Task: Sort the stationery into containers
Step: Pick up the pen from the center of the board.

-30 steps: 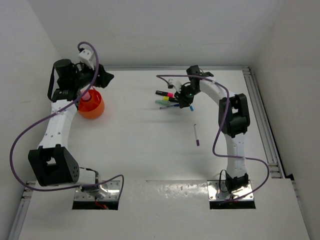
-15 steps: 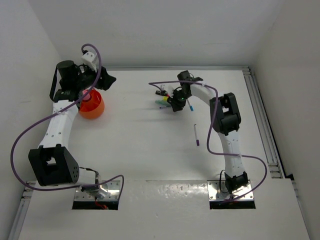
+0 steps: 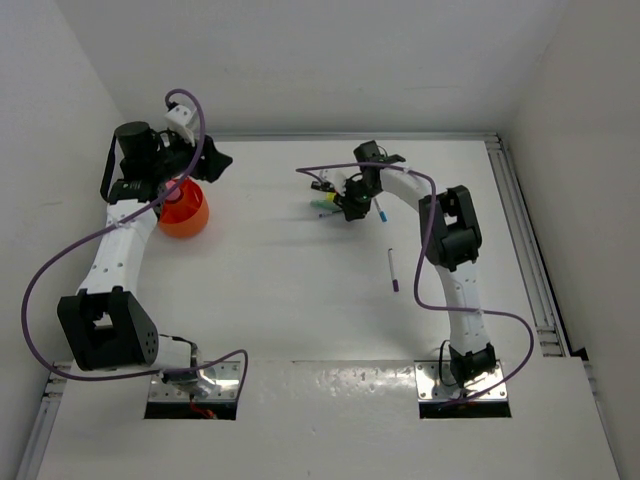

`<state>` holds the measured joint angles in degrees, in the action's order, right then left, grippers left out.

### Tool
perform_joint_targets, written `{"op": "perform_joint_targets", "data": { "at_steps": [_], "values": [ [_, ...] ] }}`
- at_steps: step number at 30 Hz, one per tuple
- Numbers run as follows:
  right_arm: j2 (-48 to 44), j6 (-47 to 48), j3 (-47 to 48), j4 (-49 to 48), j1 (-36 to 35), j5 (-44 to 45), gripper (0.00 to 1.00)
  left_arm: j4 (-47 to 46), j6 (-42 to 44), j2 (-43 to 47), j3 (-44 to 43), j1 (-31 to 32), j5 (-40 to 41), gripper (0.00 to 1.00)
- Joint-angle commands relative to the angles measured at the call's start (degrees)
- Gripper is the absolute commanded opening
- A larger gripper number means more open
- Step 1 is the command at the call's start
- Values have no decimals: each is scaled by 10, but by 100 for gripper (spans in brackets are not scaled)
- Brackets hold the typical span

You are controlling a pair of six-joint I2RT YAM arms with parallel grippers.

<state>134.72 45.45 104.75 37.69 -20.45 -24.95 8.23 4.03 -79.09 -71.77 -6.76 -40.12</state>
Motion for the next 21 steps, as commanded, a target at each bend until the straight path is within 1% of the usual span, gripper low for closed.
{"op": "perform_joint_targets", "data": {
  "at_steps": [1,7,12,13,16,17,21],
  "values": [
    [-40,17,-20,3,-1,-29,29,0,13,2,2,0,-13,67],
    [-74,14,-27,5,0,-55,28,-1,13,4,7,0,-18,67],
    [-79,-2,-22,-27,-1,-57,40,-4,13,4,8,0,-20,67],
    [-75,-5,-11,-30,-1,-49,44,-5,12,4,8,-1,-20,67],
    [-53,-5,12,-28,-1,-41,51,-2,15,3,8,-1,-19,67],
    [-44,-6,16,-31,-2,-39,55,-4,16,1,7,-2,-19,67],
    [-17,-7,40,-36,-2,-29,56,-5,15,-5,4,-4,-18,67]
  ]
}}
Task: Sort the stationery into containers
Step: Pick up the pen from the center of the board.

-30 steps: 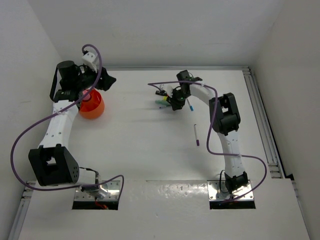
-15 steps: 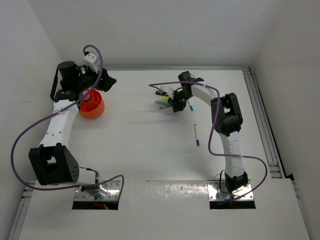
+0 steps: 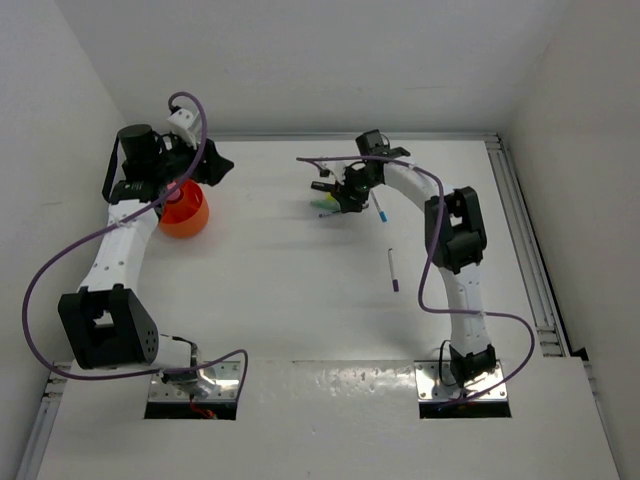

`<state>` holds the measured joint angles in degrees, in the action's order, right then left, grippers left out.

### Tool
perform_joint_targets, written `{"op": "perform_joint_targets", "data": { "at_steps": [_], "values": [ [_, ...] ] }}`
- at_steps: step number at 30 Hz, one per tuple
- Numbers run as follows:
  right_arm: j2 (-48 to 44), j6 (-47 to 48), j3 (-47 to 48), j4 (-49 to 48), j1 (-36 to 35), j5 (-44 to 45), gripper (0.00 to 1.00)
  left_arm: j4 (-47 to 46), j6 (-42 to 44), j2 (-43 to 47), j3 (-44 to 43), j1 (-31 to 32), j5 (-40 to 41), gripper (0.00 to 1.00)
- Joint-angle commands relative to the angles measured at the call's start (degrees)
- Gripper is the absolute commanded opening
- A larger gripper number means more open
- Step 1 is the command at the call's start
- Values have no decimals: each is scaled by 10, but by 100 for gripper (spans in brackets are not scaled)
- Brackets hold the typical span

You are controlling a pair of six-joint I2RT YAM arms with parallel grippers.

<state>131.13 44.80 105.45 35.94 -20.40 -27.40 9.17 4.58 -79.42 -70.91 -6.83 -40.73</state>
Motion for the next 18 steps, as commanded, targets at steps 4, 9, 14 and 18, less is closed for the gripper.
{"op": "perform_joint_targets", "data": {
  "at_steps": [4,9,14,18],
  "values": [
    [37,2,39,-22,-3,1,54,-12,10,-5,-4,-5,-12,67],
    [55,17,34,-15,-2,9,50,-9,10,-7,-1,-9,-15,67],
    [61,34,21,-2,-1,15,42,-8,9,-5,-3,-13,-15,67],
    [54,74,-2,31,-9,23,24,-4,12,-2,-3,-15,-15,67]
  ]
}}
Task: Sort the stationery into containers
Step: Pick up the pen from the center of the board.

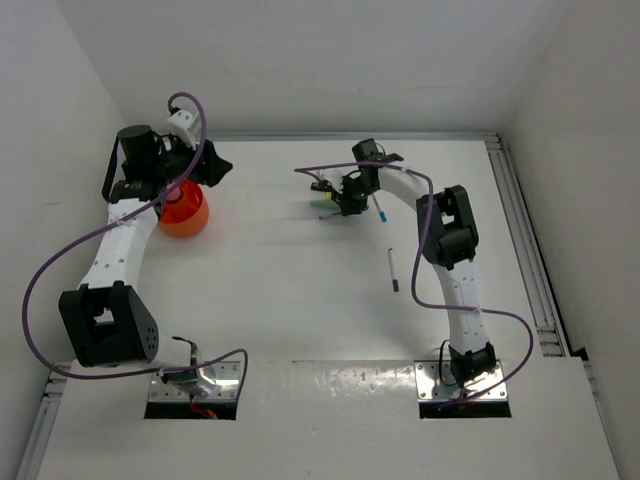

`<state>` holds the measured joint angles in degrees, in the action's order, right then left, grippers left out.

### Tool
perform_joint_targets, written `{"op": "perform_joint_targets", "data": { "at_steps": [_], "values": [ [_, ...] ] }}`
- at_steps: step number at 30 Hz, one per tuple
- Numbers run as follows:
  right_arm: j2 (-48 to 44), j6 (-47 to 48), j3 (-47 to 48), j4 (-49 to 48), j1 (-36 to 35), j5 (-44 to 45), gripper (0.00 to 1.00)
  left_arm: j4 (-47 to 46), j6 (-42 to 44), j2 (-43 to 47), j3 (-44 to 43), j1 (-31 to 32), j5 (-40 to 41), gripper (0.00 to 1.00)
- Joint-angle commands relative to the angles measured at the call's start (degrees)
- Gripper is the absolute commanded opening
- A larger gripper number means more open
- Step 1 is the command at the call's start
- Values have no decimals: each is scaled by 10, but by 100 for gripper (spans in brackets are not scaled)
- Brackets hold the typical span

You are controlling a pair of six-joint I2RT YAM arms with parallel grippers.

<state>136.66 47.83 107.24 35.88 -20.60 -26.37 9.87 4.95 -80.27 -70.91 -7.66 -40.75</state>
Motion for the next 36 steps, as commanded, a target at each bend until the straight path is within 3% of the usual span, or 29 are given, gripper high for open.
{"op": "perform_joint_targets", "data": {
  "at_steps": [1,5,8,13,18,24,28,30,36],
  "values": [
    [-15,52,-48,33,-10,16,20,-9,9,8,-3,-7,-14,67],
    [-70,92,-162,-7,-29,52,0,1,20,15,-5,-10,-18,67],
    [-121,89,-247,-40,-46,79,0,46,56,20,-14,-12,-52,66],
    [-181,-5,-254,-13,-59,50,0,138,138,45,-20,-8,-167,64],
    [-199,-192,-159,100,-48,-42,0,222,291,115,11,39,-152,63],
    [-213,-397,-161,86,-45,-154,0,331,491,197,11,126,-97,62],
    [-209,-602,-189,-4,-30,-227,0,349,563,214,20,215,-43,61],
    [-215,-661,-215,-49,-28,-275,0,364,581,205,16,279,-1,60],
    [-228,-913,-280,-257,-35,-366,0,403,646,152,6,423,90,56]
  ]
}}
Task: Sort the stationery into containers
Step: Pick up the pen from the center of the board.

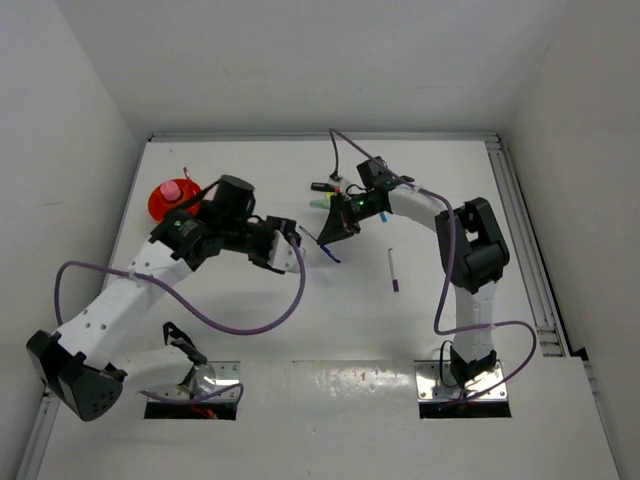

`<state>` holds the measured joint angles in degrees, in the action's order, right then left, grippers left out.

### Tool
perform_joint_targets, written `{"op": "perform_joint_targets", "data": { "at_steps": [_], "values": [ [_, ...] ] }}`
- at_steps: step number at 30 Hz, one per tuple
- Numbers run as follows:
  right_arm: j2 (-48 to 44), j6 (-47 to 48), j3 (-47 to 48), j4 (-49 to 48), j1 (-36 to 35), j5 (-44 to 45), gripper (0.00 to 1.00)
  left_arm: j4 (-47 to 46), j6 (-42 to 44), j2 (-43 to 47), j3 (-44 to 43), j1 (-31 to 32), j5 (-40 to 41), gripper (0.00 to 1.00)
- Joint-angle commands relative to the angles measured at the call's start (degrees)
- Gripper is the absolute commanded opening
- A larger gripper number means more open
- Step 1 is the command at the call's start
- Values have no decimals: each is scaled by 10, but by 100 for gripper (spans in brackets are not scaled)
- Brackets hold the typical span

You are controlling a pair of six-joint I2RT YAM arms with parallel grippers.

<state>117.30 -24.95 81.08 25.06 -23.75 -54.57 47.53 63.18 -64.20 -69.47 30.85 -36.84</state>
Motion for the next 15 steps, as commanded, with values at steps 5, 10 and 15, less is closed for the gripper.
{"op": "perform_joint_targets", "data": {
  "at_steps": [5,10,15],
  "values": [
    [-48,-343,-96,-296,-2,-115,0,15,80,-38,-8,101,74,52],
    [-58,-570,-174,-544,-1,-128,0,-11,72,-61,-2,136,77,51],
    [-72,-587,-185,-559,-9,-128,0,-38,70,-74,10,151,88,52]
  ]
}}
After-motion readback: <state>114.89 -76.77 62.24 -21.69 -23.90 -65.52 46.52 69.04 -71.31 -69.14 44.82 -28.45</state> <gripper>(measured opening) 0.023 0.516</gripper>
